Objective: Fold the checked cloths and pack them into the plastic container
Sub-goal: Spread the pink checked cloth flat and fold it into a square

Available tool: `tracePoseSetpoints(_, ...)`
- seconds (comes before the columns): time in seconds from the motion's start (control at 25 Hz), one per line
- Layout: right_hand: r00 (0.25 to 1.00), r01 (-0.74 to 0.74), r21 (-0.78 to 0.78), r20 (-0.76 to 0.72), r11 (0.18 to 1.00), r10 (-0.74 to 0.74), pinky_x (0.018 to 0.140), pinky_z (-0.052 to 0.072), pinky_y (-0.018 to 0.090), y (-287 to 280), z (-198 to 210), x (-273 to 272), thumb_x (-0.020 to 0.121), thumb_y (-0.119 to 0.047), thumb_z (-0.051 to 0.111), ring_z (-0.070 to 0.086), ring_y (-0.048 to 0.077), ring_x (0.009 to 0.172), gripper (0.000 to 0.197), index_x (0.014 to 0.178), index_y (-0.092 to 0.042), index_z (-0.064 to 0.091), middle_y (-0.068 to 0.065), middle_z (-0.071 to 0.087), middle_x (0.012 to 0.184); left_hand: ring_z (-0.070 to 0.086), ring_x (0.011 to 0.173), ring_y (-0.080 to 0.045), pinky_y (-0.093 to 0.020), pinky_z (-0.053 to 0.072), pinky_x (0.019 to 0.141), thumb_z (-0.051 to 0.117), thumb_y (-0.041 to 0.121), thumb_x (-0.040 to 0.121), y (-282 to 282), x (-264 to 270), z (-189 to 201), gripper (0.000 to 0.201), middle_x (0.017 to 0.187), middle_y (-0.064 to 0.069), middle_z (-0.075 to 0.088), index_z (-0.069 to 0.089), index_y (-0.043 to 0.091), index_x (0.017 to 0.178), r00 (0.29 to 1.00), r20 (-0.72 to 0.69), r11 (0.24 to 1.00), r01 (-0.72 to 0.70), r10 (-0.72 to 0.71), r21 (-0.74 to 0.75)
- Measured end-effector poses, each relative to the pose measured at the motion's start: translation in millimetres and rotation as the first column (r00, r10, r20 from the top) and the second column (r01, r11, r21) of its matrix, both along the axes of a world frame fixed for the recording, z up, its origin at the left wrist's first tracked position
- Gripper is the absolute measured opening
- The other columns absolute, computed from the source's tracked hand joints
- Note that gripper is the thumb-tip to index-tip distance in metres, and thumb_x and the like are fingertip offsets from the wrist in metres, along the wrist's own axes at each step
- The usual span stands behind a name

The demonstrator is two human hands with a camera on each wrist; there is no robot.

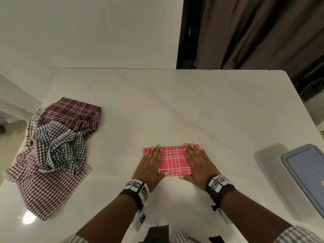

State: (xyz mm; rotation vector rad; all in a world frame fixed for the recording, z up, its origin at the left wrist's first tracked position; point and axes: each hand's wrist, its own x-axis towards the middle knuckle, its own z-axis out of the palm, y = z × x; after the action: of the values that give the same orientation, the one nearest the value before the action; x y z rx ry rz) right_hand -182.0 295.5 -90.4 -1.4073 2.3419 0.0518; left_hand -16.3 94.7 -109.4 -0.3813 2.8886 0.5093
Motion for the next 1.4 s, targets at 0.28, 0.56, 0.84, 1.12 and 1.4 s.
tracePoseSetpoints(0.28,0.968,0.202,-0.021,0.154,0.979,-0.196,0.112,0.036,0.04,-4.5,36.8,6.8,0.096,-0.059,0.034,0.026,0.023,0.141,0.07,0.152,-0.018,0.023,0.002,0.028,0.155,-0.02,0.149,-0.026,-0.046,-0.001,0.122,0.044,0.045,0.098,2.1,-23.7,26.4,0.085,0.16,-0.003,-0.026,-0.012,0.018,0.155,0.986,0.05,0.986,-0.157,0.16,-0.054)
tracePoseSetpoints(0.56,0.677,0.606,0.046,0.494,0.794,-0.545,0.074,0.053,0.023,11.6,45.5,34.8,0.092,-0.022,0.061,0.065,0.019,0.085,0.022,0.113,-0.014,0.061,0.005,0.067,0.098,0.053,0.115,-0.024,-0.037,0.049,0.093,0.055,0.042,0.094,22.4,-25.2,52.8,0.048,0.13,-0.008,0.05,0.043,0.012,0.131,0.844,0.193,0.837,-0.529,0.501,0.141)
tracePoseSetpoints(0.84,0.54,0.694,0.0,0.662,0.72,-0.52,0.079,0.056,0.024,25.4,37.9,48.6,0.093,-0.022,0.061,0.065,0.008,0.084,0.022,0.115,-0.024,0.062,-0.006,0.067,0.097,0.068,0.074,-0.022,-0.033,0.059,0.059,0.066,0.024,0.081,48.9,-26.1,52.1,0.038,0.102,-0.01,0.068,0.048,0.008,0.11,0.672,0.456,0.466,-0.737,0.584,0.489)
tracePoseSetpoints(1.12,0.862,0.441,-0.313,0.41,0.841,-0.299,0.111,0.031,0.031,30.2,23.5,40.6,0.079,-0.036,0.076,0.031,0.01,0.135,0.092,0.151,-0.036,0.019,-0.007,0.017,0.158,0.063,0.062,-0.02,-0.03,0.055,0.057,0.071,0.01,0.088,45.3,-16.9,86.4,0.022,0.083,-0.013,0.072,0.061,0.008,0.107,0.645,0.575,-0.048,-0.644,0.504,0.764)
tracePoseSetpoints(1.4,0.83,0.465,-0.424,0.513,0.777,-0.217,0.108,0.039,0.026,9.9,22.3,44.7,0.083,-0.015,0.075,0.043,0.004,0.117,0.053,0.116,-0.051,0.057,-0.014,0.058,0.125,0.066,0.075,-0.025,-0.036,0.057,0.068,0.046,0.01,0.096,40.8,6.2,75.4,0.026,0.098,-0.014,0.068,0.055,0.019,0.12,0.598,0.462,-0.034,-0.587,0.655,0.809)
